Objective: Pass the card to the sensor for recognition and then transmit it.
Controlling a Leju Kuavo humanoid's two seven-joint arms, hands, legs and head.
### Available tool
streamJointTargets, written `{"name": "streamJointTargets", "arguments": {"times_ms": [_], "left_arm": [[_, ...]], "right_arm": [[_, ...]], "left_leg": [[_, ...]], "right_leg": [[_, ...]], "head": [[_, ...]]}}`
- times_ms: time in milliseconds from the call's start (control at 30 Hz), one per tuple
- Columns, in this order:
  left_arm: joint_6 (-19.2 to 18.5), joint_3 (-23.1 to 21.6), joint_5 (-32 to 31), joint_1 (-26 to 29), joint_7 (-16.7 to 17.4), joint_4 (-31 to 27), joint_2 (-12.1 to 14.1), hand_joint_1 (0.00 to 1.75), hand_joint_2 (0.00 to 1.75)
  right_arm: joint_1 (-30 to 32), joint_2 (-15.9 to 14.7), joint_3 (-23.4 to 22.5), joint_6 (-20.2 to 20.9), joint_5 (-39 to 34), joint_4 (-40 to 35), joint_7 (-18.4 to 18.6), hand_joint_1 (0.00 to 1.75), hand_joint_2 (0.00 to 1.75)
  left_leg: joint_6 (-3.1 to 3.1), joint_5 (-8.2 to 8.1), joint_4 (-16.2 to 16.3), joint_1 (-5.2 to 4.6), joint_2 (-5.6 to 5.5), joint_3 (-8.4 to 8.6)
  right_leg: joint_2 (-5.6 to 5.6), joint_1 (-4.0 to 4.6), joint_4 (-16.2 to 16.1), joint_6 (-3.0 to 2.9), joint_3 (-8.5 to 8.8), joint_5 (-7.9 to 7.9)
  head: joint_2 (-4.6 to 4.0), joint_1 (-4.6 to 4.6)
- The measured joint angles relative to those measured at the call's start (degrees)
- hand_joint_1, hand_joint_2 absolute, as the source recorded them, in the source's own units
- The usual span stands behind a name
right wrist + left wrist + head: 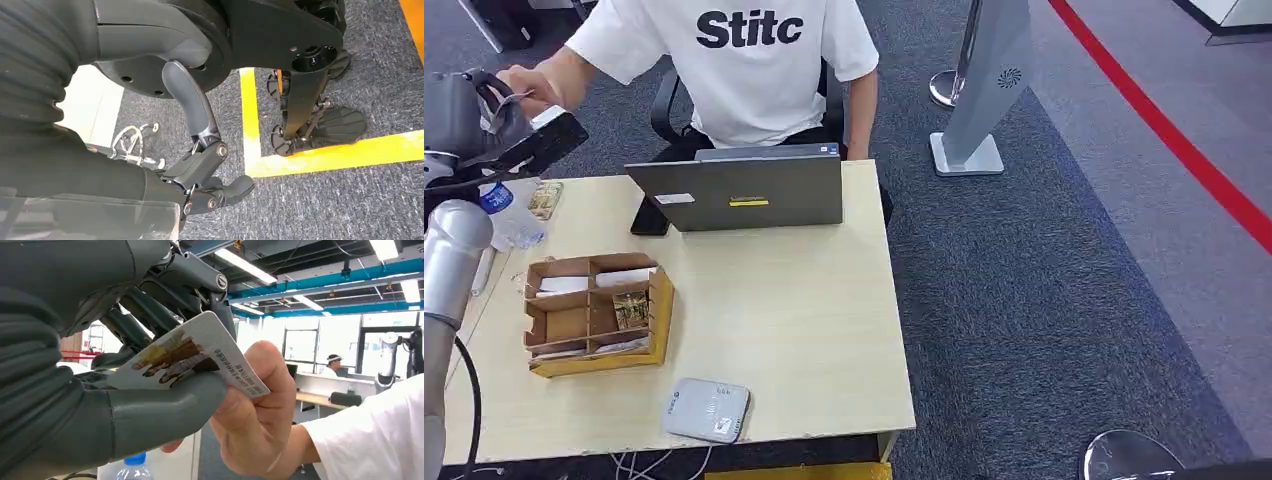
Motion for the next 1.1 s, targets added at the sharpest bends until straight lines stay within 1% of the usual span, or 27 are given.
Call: {"name": "streamJointTargets", "arguments": {"times_ms": [533, 567, 700, 800, 900, 1100], "left_arm": [[0.00, 0.00, 0.00, 0.00, 0.00, 0.00, 0.00, 1.75, 1.75], [0.00, 0.00, 0.00, 0.00, 0.00, 0.00, 0.00, 0.00, 1.75], [0.02, -0.22, -0.94, 0.00, 0.00, 0.02, -0.13, 0.00, 1.75], [0.66, -1.03, -1.99, 0.02, 0.74, 0.26, -0.63, 0.00, 1.75], [1.25, -1.75, -2.05, 0.01, 1.11, 0.68, -1.07, 0.00, 1.75], [1.29, -2.38, -1.77, 0.01, 1.12, 1.09, -1.36, 0.00, 1.75]], "right_arm": [[0.00, 0.00, 0.00, 0.00, 0.00, 0.02, -0.02, 0.00, 1.75], [0.00, 0.00, 0.00, 0.00, 0.00, 0.02, 0.00, 0.00, 1.75], [0.00, 0.00, 0.09, 0.07, 0.46, 0.02, 0.00, 0.00, 1.75], [-0.02, 0.00, 0.39, 0.24, 1.11, 0.02, 0.09, 0.00, 1.75], [0.00, 0.00, 0.52, 0.24, 1.09, 0.02, 0.13, 0.00, 1.75], [0.03, 0.00, 0.52, 0.26, 1.11, 0.02, 0.11, 0.00, 1.75]], "left_leg": [[0.00, 0.00, 0.00, 0.00, 0.00, 0.00], [0.00, 0.00, 0.00, 0.00, 0.00, 0.00], [0.00, 0.00, 0.00, 0.00, -0.02, 0.01], [0.00, 0.01, 0.00, 0.00, -0.12, 0.00], [-0.01, 0.04, 0.00, 0.00, -0.12, 0.01], [-0.02, 0.08, 0.01, 0.01, -0.13, 0.02]], "right_leg": [[0.00, 0.00, 0.00, 0.00, 0.00, 0.00], [0.00, 0.00, 0.00, 0.00, 0.00, 0.00], [-0.02, 0.00, 0.00, 0.00, 0.01, 0.00], [-0.11, 0.00, 0.00, 0.00, 0.05, 0.00], [-0.13, 0.00, 0.00, 0.00, 0.07, 0.01], [-0.15, 0.00, 0.01, -0.01, 0.09, 0.03]], "head": [[0.00, 0.00], [0.00, 0.00], [0.00, 0.00], [0.00, 0.02], [0.00, 0.02], [0.00, 0.00]]}}
